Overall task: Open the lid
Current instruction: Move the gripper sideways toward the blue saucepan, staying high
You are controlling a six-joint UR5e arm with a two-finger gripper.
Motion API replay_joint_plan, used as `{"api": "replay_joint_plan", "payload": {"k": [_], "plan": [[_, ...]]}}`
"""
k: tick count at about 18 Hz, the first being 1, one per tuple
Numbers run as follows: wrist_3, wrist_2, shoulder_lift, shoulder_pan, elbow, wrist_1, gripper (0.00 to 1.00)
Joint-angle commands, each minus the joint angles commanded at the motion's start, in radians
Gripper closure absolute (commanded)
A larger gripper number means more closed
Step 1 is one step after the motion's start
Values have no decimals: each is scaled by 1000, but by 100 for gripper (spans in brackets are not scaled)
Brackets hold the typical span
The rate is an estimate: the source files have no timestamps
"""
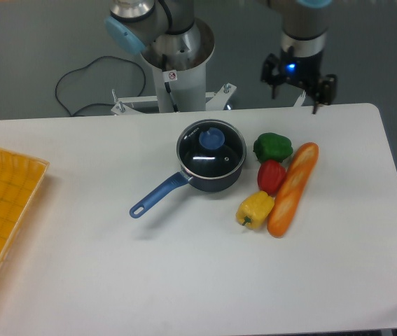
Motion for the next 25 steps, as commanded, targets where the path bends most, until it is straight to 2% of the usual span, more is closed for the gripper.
{"api": "replay_joint_plan", "payload": {"k": [4, 8, 11, 25], "plan": [[-75, 8, 49, -65, -26, -15, 0], [-86, 6, 91, -104, -32, -90, 0], [-155, 3, 129, -141, -96, -83, 0], [-152, -2, 86, -125, -97, -81, 0]]}}
